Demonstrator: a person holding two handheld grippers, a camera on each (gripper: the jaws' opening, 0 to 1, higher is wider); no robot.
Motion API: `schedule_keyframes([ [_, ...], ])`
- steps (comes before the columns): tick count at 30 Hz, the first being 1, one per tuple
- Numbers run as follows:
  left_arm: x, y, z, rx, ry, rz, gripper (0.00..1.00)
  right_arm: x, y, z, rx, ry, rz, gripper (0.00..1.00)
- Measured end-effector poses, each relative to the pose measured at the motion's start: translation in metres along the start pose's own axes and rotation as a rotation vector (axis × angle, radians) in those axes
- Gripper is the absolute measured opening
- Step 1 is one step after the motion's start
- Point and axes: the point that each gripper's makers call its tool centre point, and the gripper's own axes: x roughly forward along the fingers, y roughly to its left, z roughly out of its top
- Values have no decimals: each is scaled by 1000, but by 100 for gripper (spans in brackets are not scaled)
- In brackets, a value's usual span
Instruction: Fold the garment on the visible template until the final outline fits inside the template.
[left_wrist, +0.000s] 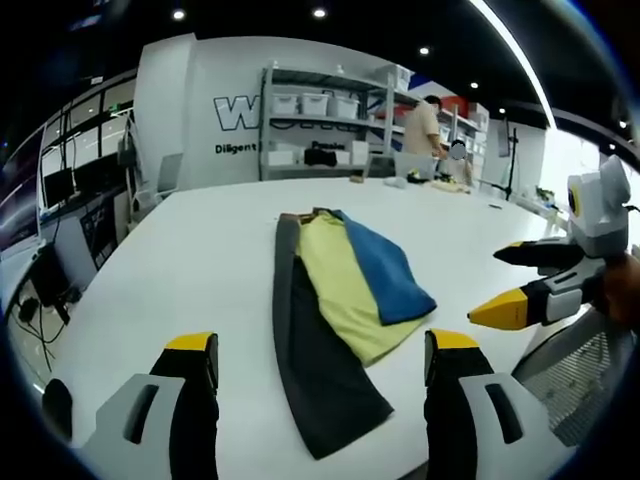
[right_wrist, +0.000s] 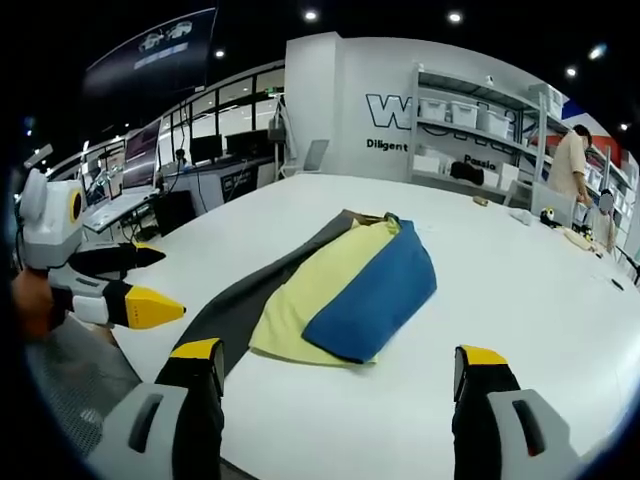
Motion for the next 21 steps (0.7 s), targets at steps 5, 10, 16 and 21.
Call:
schedule_keyframes([
  [5, 1, -1, 0, 0, 1, -6, 80, 1, 0, -1, -3, 4, 2, 96],
  [10, 2, -1, -1, -1, 4, -8, 79, 1, 0, -1, -3, 6, 1, 96],
  [16, 2, -1, 0, -1, 3, -12, 79, 1, 0, 0, -3, 6, -1, 96],
  [21, 2, -1, 0, -2, 3, -13, 78, 1, -1, 0, -3, 4, -2, 95],
])
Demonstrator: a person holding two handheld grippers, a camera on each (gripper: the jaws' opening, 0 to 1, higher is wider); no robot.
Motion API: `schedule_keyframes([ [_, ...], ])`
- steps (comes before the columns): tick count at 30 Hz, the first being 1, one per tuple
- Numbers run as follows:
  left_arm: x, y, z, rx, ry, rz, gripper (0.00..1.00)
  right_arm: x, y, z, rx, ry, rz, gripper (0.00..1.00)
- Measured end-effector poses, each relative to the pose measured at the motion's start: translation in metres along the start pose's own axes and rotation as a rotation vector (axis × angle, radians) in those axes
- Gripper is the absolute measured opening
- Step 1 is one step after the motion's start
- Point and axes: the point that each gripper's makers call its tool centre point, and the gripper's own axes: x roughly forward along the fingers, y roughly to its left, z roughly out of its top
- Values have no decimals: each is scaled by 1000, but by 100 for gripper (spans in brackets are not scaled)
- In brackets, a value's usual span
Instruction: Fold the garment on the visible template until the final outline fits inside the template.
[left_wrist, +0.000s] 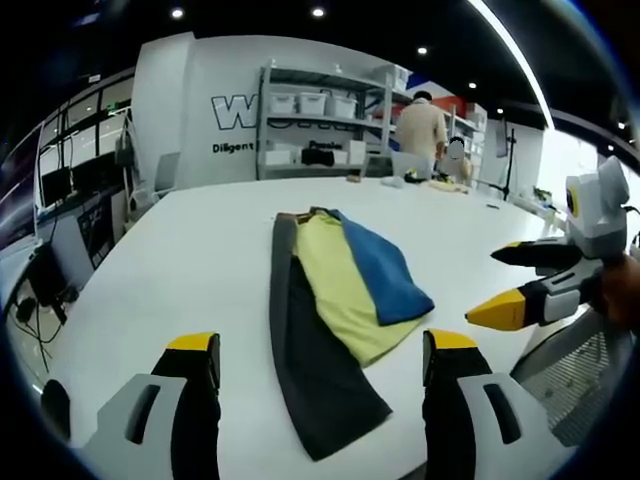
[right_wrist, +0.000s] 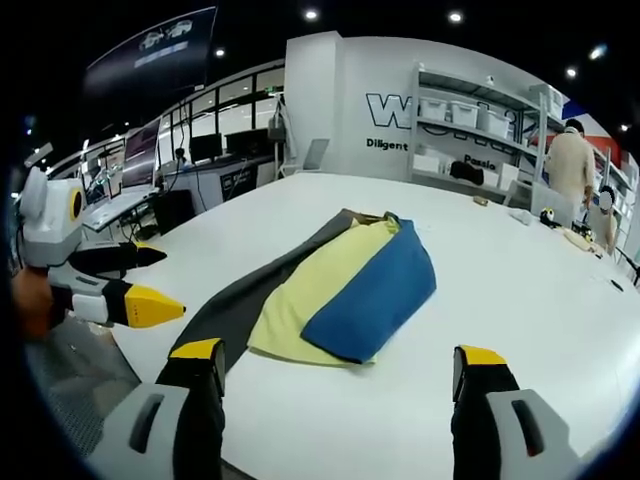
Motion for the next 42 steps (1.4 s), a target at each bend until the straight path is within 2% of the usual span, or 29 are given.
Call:
schedule_keyframes([
  [6, 0, -1, 1, -5, -3, -4, 78, 0, 1, 0, -3, 0, 3, 93],
  [9, 0, 0, 1, -8, -5, -5, 76, -2, 1, 4, -16, -17, 6, 87],
  [11, 0, 0, 1, -9, -5, -6, 76, -1, 2, 2, -20, -6, 9, 86],
  [17, 0, -2, 1, -10, -2, -13, 75, -2, 4, 5, -38, -12, 22, 74],
  [19, 0, -2, 0, -10, -1, -16, 73, -1, 8, 3, -36, 1, 47, 64],
  [21, 0, -3, 0, -10, 2, -16, 72, 1, 11, 3, -55, 9, 59, 60],
  [23, 0, -2, -3, -10, 16, -17, 70, 4, 14, 5, -77, 16, 82, 48],
  [27, 1, -3, -5, -12, 27, -21, 68, 12, 15, 12, -121, 20, 96, 40],
  [31, 2, -2, -8, -17, 43, -23, 65, 20, 22, 14, -141, 28, 130, 27],
  [36, 6, 5, -23, -55, 113, -11, 58, 36, 31, 22, -205, 33, 179, 19],
  [38, 8, 6, -28, -59, 138, -13, 56, 44, 34, 21, -221, 59, 199, 15],
  [42, 12, 9, -34, -61, 174, -8, 54, 59, 43, 21, -263, 67, 237, 14],
])
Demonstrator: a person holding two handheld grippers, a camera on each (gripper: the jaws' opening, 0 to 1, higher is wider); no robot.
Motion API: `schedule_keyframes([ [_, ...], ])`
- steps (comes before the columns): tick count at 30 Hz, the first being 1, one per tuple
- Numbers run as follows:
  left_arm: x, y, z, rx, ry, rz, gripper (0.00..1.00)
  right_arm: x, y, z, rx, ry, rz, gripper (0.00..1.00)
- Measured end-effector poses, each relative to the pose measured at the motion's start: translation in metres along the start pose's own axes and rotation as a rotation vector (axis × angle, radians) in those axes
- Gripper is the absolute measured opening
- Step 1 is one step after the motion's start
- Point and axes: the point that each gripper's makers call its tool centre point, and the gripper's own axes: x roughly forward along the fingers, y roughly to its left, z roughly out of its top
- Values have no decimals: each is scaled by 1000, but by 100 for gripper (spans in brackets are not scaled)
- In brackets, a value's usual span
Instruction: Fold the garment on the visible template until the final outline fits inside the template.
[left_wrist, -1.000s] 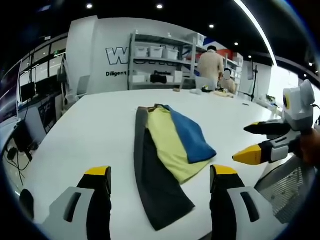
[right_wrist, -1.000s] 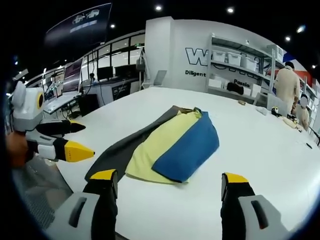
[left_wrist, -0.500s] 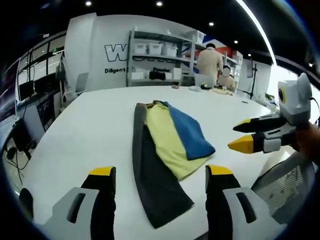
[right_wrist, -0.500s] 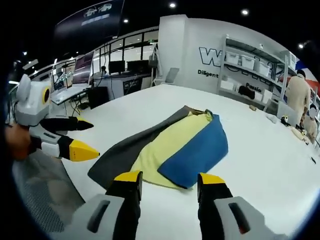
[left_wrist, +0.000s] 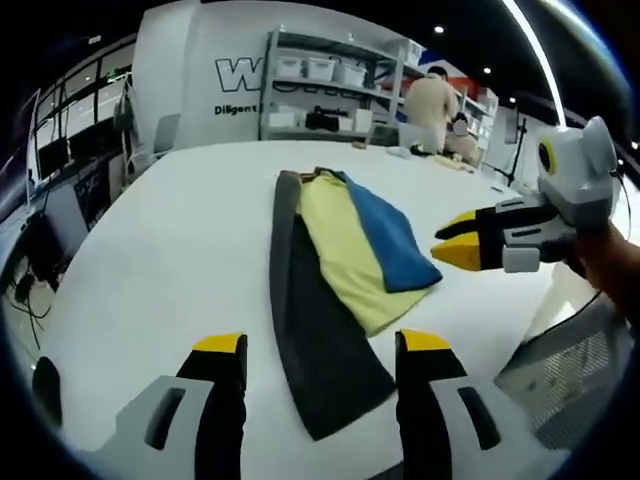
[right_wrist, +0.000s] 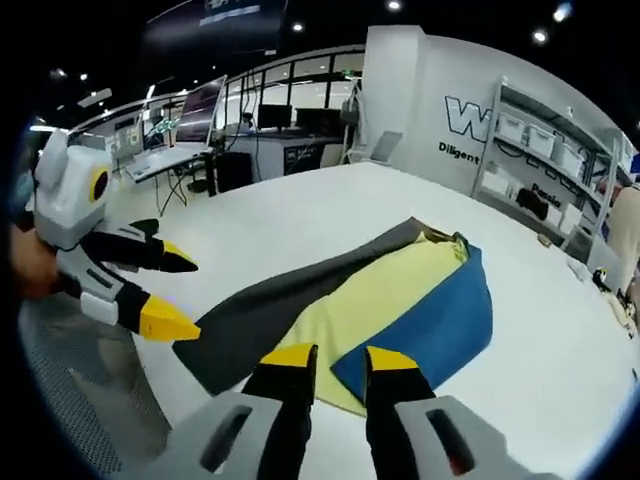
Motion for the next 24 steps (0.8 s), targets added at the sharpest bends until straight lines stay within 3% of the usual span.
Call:
schedule_keyframes([
  [7, 11, 5, -22, -15, 115, -6, 44, 22, 1, -14, -28, 49, 33, 8],
  [13, 17, -1, -32, -46, 157, -33, 41, 37, -1, -37, -3, 112, 74, 6],
  [24, 23, 5, -43, -59, 195, -35, 39, 59, 3, -51, -62, 167, 92, 5],
])
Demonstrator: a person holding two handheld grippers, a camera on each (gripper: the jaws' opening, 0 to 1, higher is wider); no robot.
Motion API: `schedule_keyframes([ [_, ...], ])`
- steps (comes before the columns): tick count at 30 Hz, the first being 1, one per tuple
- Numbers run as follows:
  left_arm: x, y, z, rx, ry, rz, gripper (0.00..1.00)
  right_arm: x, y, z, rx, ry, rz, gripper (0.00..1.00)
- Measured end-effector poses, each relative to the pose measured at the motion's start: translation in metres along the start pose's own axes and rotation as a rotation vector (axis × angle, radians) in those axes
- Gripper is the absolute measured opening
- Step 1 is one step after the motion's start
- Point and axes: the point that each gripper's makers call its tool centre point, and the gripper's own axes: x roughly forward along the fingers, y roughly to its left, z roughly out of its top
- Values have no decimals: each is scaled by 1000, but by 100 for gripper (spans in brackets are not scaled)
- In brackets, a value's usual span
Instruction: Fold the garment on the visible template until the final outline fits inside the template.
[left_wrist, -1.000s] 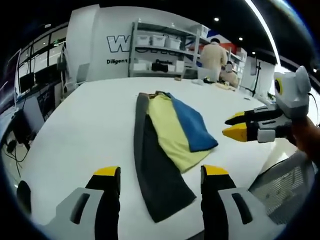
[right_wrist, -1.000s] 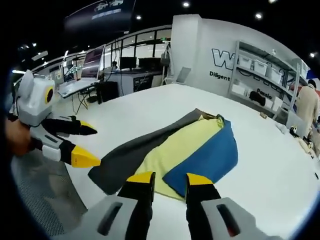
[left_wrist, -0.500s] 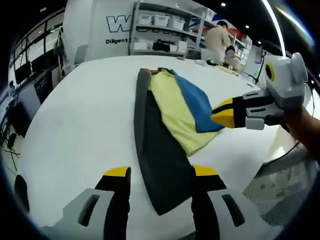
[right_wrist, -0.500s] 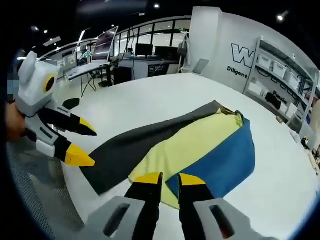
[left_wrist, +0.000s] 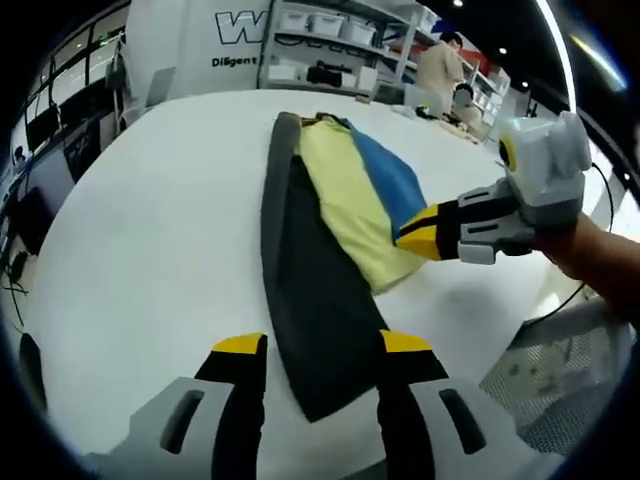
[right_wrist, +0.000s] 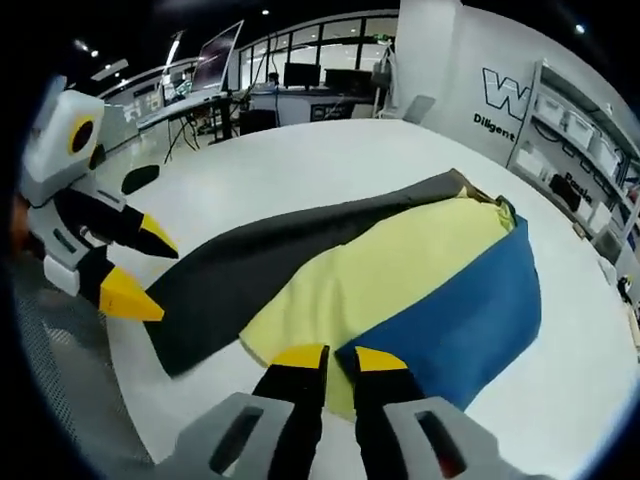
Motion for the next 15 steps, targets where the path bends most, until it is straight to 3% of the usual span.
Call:
schedule_keyframes([
  [12, 9, 4, -8, -8, 39, 4, 38, 8, -1, -8, -11, 7, -1, 8],
  [15, 9, 2, -8, -9, 43, 8, 38, 9, -3, -8, -12, 5, -4, 5],
])
